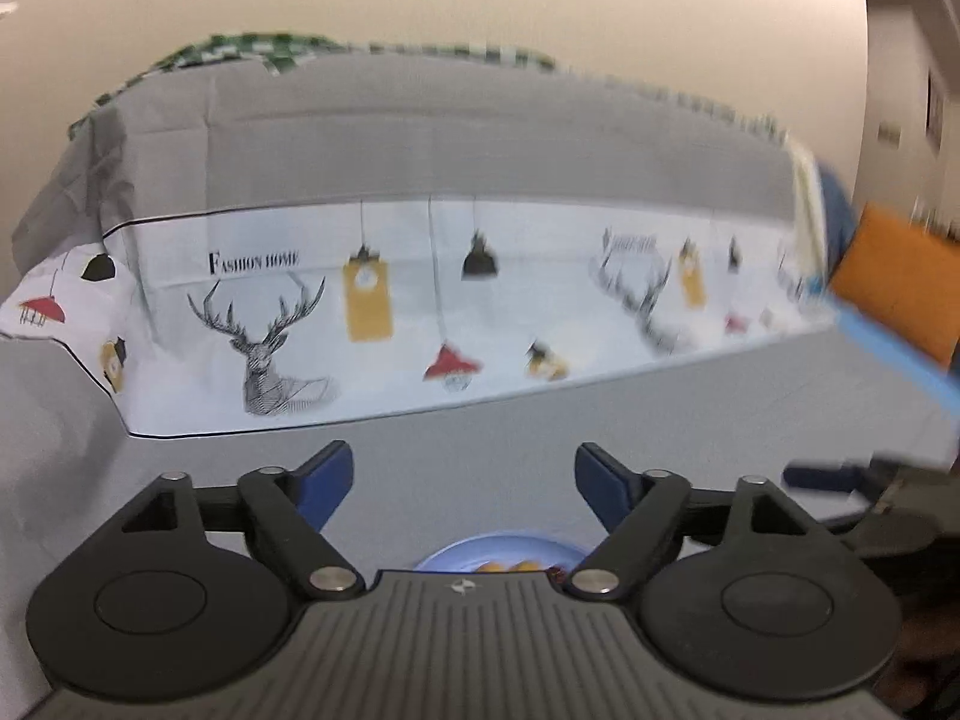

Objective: Organize fruits

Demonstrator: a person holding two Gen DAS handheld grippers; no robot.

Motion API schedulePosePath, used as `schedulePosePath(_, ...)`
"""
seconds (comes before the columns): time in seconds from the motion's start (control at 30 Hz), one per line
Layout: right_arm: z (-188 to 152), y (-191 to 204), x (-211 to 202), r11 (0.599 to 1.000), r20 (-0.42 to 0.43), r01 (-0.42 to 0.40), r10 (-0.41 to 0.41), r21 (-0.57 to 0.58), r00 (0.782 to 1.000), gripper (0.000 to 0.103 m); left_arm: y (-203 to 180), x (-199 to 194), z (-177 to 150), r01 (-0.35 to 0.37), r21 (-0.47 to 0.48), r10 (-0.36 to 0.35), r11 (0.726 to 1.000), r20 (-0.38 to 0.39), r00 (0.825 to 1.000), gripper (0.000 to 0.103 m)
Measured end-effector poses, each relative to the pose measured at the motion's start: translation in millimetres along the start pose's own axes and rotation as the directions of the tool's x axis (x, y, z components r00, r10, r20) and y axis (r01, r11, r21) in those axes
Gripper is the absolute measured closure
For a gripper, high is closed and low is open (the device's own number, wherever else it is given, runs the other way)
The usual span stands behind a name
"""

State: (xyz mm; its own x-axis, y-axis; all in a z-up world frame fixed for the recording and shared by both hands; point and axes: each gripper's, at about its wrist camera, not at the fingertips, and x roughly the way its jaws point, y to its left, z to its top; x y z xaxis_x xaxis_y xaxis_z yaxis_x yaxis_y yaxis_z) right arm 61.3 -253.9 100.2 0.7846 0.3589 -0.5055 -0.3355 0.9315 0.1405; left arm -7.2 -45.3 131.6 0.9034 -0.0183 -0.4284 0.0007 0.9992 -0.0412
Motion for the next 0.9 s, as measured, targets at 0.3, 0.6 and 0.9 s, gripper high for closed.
schedulePosePath(0.3,-59.1,5.9,-36.4,0.997,-0.032,0.05,-0.049,0.054,0.998,0.001,-11.7,-2.9,-70.1,0.0,-0.097,-0.018,0.995,-0.186,0.982,0.011)
schedulePosePath(0.6,-70.5,14.2,3.6,0.989,-0.184,0.116,-0.099,0.088,0.978,0.001,26.4,52.1,-86.2,-0.102,-0.188,0.02,0.977,-0.395,0.918,0.004)
schedulePosePath(0.9,-74.6,22.8,9.3,0.994,-0.194,0.101,-0.091,0.039,0.977,0.001,23.1,59.8,-88.9,-0.142,-0.125,0.077,0.982,-0.422,0.903,0.004)
